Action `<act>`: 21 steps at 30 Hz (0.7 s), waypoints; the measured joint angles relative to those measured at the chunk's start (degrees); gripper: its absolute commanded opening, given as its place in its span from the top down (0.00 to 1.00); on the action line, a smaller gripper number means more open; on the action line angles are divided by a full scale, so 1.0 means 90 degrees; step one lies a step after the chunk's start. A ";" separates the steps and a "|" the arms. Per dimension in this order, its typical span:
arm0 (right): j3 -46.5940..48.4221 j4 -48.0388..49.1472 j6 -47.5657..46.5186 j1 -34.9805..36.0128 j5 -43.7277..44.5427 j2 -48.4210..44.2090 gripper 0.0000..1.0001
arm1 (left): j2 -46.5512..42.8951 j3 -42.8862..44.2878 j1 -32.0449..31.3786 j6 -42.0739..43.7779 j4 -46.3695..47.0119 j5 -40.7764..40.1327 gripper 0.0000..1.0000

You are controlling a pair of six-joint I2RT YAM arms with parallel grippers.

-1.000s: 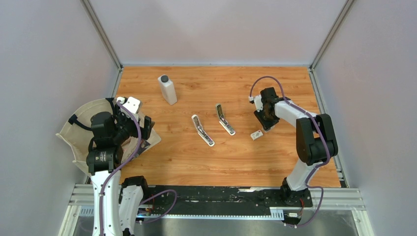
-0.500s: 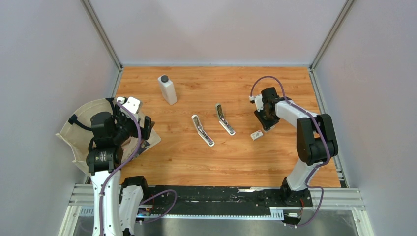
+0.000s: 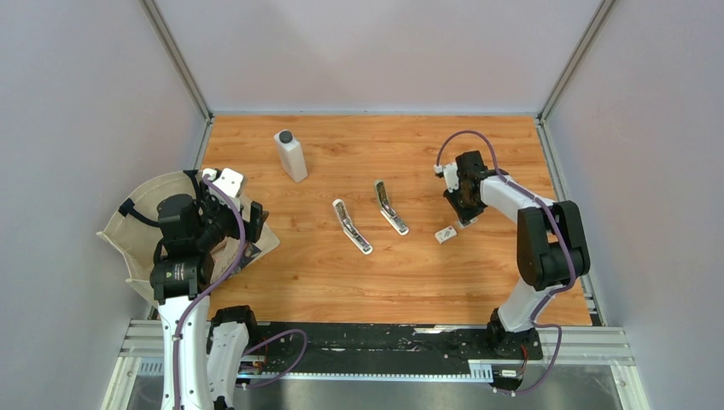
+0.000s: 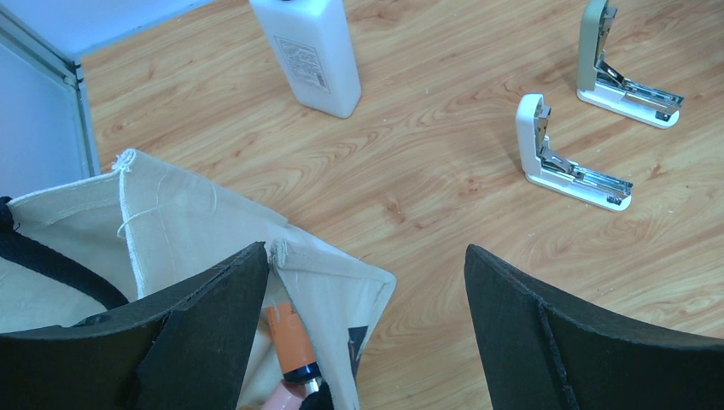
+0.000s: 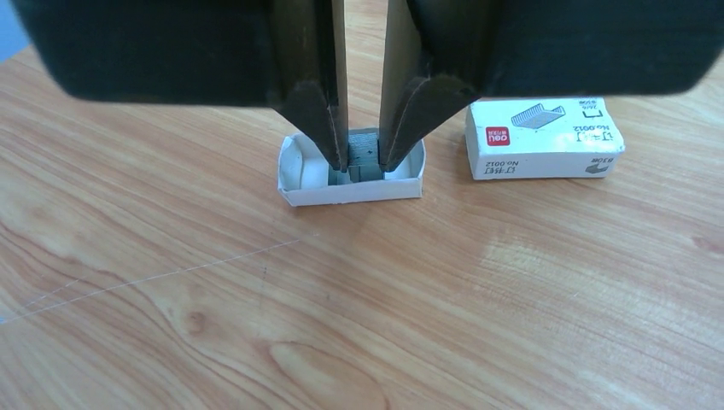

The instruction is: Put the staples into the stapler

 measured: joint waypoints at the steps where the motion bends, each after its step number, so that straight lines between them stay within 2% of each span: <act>1: -0.0017 0.0002 0.0000 0.0000 0.0000 -0.0049 0.80 | 0.0000 -0.0002 0.0000 0.0000 0.0000 0.0000 0.08; 15: -0.0075 0.0070 0.0253 0.0100 -0.0180 -0.0879 0.79 | 0.0000 -0.0007 0.0012 0.0000 0.0017 0.0024 0.08; 21: -0.0068 0.0415 0.0568 0.0945 -0.0044 -0.1180 0.76 | 0.0000 -0.0046 0.0053 0.0000 0.0068 0.0046 0.07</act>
